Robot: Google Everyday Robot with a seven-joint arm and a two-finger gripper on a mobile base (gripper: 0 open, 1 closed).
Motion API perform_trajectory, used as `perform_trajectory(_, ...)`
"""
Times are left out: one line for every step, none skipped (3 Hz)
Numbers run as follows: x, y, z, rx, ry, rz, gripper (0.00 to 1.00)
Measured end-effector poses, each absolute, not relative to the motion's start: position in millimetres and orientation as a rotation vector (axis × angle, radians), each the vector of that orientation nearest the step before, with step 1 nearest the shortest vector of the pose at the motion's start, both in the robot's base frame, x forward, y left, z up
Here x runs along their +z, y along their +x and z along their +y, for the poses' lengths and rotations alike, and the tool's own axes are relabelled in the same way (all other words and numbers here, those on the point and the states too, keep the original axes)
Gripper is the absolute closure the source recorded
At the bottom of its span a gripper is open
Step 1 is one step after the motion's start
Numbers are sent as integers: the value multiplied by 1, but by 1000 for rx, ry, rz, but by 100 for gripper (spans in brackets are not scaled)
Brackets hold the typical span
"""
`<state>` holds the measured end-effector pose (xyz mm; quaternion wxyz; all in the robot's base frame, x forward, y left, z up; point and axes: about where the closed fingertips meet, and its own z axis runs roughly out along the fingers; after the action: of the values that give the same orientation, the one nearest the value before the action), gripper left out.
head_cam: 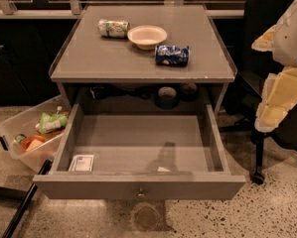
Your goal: Close top drawer
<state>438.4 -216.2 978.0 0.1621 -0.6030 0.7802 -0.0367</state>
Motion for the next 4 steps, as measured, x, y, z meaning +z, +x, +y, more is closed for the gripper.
perform_trajectory(978,438,-216,-105,-1721,2227,0)
perform_trajectory(972,438,-211,-100,-1709,2205,0)
perform_trajectory(948,428,-195,-50,-1703,2124,0)
perform_trajectory(894,428,-162,44,-1717,2035,0)
